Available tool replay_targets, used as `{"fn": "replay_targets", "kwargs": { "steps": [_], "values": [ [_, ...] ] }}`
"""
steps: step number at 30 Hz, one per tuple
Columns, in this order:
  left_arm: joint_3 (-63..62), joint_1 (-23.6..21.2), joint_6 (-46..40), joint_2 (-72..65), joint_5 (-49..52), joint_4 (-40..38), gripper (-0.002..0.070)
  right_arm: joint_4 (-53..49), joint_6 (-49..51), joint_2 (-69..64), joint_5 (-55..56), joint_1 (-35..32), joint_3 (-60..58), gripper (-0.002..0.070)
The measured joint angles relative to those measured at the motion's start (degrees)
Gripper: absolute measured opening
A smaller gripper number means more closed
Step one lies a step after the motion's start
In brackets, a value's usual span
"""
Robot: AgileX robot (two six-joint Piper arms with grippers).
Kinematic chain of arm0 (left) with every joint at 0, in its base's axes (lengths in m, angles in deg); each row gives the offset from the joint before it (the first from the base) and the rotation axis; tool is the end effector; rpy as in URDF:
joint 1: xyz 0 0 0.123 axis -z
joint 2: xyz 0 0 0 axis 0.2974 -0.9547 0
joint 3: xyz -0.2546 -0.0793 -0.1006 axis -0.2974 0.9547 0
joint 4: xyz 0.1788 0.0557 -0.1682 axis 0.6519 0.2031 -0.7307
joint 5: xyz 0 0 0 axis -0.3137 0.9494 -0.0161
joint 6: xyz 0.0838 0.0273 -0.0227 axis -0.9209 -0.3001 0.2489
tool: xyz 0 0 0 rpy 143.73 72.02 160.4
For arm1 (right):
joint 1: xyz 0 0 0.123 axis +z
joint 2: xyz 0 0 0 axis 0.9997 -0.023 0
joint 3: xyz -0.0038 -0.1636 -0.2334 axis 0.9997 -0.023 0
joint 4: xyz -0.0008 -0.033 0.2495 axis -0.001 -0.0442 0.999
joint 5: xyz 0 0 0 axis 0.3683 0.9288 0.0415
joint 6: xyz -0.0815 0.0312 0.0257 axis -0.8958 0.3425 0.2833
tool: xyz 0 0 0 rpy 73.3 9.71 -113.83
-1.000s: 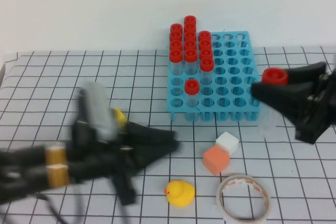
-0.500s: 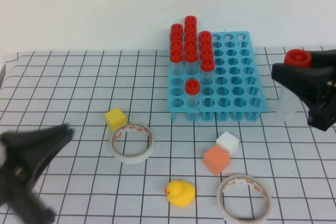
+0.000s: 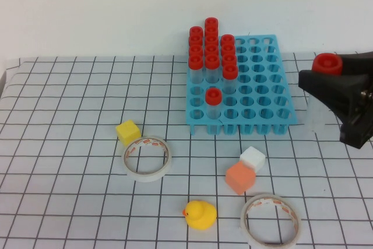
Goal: Place the test tubes
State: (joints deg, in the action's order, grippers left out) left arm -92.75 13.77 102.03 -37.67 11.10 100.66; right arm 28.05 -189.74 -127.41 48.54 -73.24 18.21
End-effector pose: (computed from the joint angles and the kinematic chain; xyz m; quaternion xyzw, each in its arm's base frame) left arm 0.0591 -0.0292 0.2703 0.1709 0.6589 -0.0400 0.7314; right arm 0.2212 0.1021 0.3255 -0.2950 0.7167 0.2084 0.5966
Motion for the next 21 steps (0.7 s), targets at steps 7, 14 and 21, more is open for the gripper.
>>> {"fn": "replay_targets", "kwargs": {
  "steps": [7, 14, 21],
  "values": [
    [0.7, 0.0, 0.0, 1.3, -3.4, 1.3, 0.0, 0.0, -0.1, -1.0, -1.0, 0.0, 0.1, 0.0275],
    [0.7, 0.0, 0.0, 1.4, -10.2, 1.6, 0.0, 0.0, -0.1, -1.0, -1.1, 0.0, 0.1, 0.0275],
    [0.7, 0.0, 0.0, 1.5, -17.8, 2.1, -0.0001, 0.0, -0.1, -1.0, -1.1, 0.0, 0.1, 0.0274]
  ]
}}
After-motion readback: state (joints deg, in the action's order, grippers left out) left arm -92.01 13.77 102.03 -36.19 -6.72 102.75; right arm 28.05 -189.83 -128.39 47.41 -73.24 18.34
